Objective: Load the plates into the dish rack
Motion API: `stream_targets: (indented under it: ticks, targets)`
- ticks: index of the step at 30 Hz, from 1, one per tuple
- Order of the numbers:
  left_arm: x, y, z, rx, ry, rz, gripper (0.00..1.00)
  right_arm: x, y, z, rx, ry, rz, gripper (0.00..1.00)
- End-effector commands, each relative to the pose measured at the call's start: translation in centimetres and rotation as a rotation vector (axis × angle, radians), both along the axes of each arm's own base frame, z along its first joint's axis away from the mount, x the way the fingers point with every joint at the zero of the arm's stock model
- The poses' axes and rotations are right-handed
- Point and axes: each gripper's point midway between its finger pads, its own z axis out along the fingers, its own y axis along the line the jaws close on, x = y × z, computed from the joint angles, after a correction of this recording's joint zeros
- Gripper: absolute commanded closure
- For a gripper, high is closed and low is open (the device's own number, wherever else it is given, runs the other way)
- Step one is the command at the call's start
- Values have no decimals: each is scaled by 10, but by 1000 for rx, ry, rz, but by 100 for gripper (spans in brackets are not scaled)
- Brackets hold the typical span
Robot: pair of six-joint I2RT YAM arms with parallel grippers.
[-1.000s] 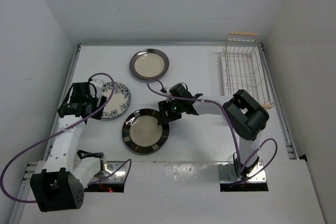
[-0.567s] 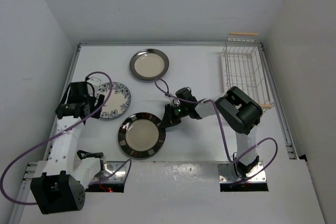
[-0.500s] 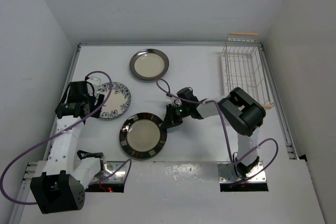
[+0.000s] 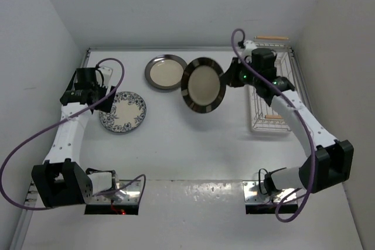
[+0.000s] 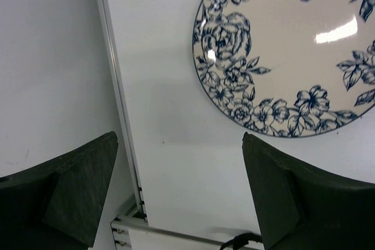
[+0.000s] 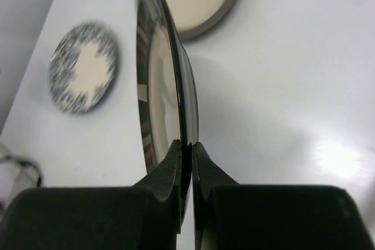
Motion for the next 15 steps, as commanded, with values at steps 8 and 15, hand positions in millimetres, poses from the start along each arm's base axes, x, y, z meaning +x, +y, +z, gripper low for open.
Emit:
stream_targets:
  ticks: [8, 15]
  targets:
    - [49, -9, 26, -11, -71, -85, 8, 61, -187, 187, -155, -420, -597, 100]
    - [65, -15, 1, 25, 6, -123, 8, 52, -269, 203, -456, -461, -769, 100]
